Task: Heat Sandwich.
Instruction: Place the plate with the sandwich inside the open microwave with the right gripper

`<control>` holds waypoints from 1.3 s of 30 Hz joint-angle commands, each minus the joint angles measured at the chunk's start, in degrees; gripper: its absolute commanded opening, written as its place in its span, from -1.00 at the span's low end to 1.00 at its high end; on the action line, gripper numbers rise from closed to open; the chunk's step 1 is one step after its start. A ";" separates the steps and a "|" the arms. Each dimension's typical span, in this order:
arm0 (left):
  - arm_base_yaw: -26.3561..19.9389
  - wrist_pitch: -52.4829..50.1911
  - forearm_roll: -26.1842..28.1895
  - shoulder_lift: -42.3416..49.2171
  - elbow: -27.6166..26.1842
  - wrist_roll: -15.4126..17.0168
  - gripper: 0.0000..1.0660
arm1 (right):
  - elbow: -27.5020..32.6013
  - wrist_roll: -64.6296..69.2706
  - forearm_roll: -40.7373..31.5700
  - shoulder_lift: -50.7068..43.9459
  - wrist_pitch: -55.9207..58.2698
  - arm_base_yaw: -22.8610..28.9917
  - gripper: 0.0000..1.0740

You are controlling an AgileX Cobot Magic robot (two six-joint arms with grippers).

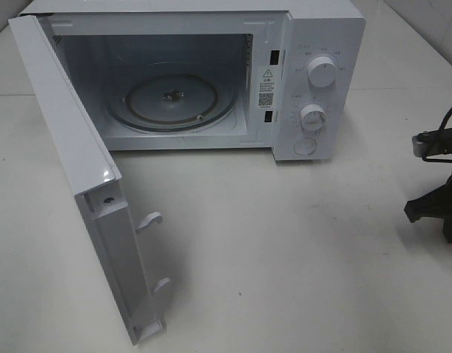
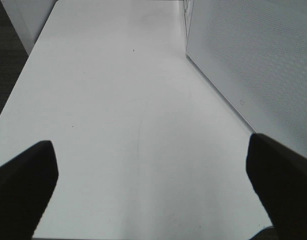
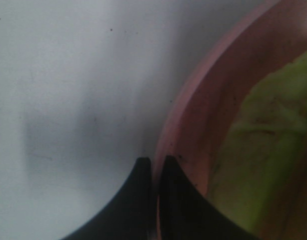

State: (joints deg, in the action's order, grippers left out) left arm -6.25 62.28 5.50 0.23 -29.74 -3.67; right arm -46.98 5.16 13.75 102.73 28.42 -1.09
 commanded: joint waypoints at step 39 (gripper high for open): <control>-0.11 -0.86 -0.06 0.97 0.06 0.06 0.83 | -0.06 15.18 16.27 -1.32 11.75 9.34 -1.00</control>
State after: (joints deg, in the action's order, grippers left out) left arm -6.25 62.28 5.50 0.23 -29.74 -3.67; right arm -47.04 19.60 28.42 102.44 38.22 7.62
